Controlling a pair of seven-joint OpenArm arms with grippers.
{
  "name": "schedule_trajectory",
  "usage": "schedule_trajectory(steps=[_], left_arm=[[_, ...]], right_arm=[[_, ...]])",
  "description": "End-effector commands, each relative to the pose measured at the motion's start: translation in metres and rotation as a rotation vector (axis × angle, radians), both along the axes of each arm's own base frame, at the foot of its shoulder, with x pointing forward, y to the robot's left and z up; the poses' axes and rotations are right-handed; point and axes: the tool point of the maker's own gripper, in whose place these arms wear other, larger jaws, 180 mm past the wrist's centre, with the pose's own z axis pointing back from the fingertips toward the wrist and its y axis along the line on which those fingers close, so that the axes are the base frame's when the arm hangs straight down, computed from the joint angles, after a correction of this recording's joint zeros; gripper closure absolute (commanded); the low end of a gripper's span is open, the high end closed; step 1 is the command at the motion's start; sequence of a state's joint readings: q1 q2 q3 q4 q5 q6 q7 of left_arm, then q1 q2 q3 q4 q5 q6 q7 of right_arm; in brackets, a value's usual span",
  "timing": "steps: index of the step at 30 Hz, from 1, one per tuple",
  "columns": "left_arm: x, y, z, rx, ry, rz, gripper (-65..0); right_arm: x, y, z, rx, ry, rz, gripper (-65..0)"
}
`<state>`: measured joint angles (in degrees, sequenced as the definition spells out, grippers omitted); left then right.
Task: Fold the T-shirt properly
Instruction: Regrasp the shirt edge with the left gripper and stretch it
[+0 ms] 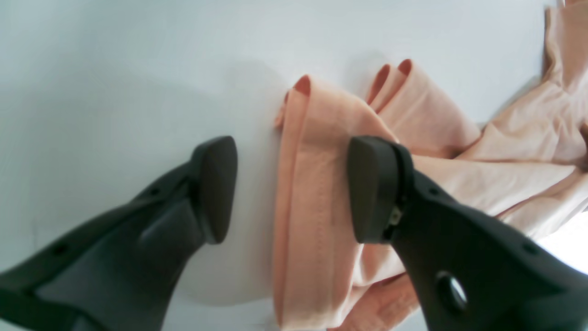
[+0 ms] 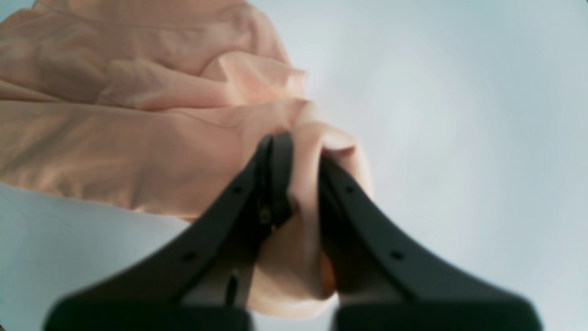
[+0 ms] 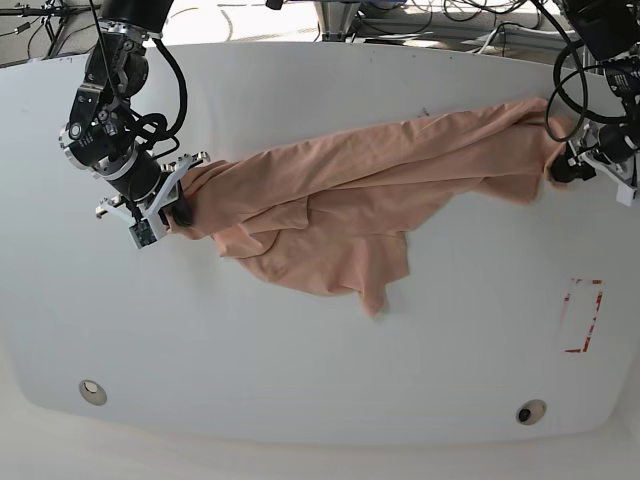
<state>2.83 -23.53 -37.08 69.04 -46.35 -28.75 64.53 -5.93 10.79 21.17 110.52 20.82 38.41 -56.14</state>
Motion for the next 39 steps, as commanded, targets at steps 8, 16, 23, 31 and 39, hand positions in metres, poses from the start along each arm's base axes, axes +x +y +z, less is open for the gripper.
schedule_trajectory(steps=[8,16,23,31,39], left_arm=[[-0.001,-0.001,-0.002,0.008,0.021,-0.022,-32.1],[0.001,-0.020,-0.011,0.003,0.050,-0.087,-6.4],[0.003,-0.021,-0.007,0.008,0.037,-0.093,-1.8],[0.023,-0.017,0.038,0.110,-0.088,-0.132,-1.7],[0.034,-0.019,0.095,0.257,-0.231,-0.189,-1.7]], right_arm=[[0.007,-0.002,0.015,0.003,-0.054,0.002,0.0],[0.008,0.000,0.015,0.007,-0.055,0.005,0.0],[0.011,0.001,0.018,0.008,-0.066,0.005,0.0],[0.012,0.000,0.019,0.005,-0.069,0.005,0.0],[0.022,-0.003,0.030,-0.001,-0.101,0.000,0.0]])
